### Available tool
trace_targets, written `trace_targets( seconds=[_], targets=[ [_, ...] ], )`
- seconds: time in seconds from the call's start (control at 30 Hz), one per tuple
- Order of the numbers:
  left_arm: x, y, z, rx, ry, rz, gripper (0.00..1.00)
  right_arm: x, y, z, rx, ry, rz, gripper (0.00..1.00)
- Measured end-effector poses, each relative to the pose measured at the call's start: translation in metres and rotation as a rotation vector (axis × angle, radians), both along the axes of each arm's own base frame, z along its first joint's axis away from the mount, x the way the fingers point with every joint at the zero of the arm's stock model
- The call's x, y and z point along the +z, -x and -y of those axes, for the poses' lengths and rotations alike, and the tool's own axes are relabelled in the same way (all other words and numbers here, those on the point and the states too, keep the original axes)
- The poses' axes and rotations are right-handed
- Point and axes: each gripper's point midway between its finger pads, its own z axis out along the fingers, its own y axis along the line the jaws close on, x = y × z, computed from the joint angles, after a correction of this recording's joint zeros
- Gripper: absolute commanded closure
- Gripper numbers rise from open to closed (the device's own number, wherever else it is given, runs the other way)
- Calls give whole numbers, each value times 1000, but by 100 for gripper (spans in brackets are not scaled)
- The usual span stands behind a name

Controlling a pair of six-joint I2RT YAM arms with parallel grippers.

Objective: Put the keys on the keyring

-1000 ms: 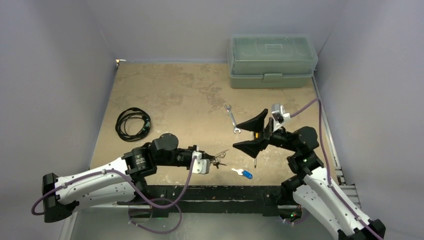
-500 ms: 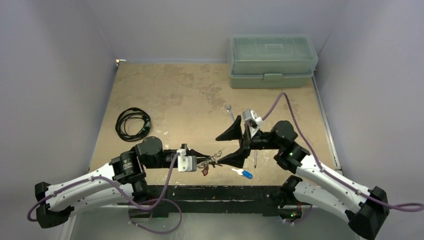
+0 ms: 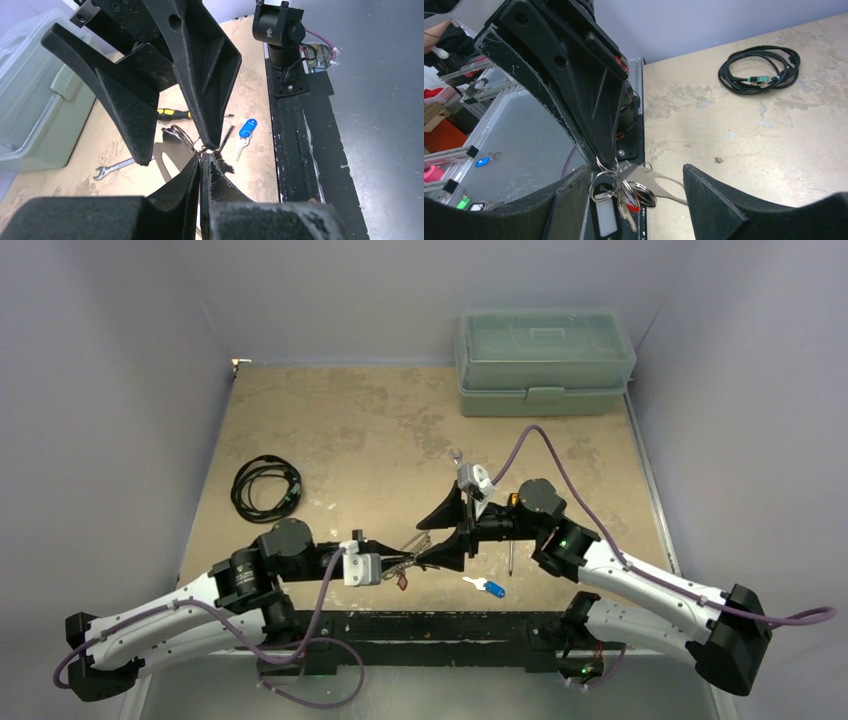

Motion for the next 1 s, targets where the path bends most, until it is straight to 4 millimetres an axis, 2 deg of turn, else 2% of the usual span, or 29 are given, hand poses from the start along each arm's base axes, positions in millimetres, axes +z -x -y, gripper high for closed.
trace_targets(
  seconds=[0.2,0.33,0.5,0.57,0.67,0.77,0.83,0.9,1.0],
  targets=[
    [8,6,-8,-11,47,12,100,1,-6,1,-44,0,27,40],
    [14,14,-14,-37,87,23,100,3,-10,2,-68,-3,35,41],
    [27,23,-16,-78,137,45,100,-2,-14,3,-86,17,35,31],
    [29,24,-16,-84,143,48,100,-3,-14,3,-83,30,39,21],
    [28,24,-16,-84,139,48,100,12,-13,5,-81,26,72,10],
    [28,24,-16,-85,139,51,100,45,-7,12,-75,-27,147,6],
    [28,24,-16,-85,138,52,100,69,1,18,-58,-75,203,6],
    [28,24,-16,-85,137,54,100,88,10,23,-33,-118,256,10],
    [27,24,-16,-85,136,53,100,98,20,28,8,-142,299,18]
  ],
)
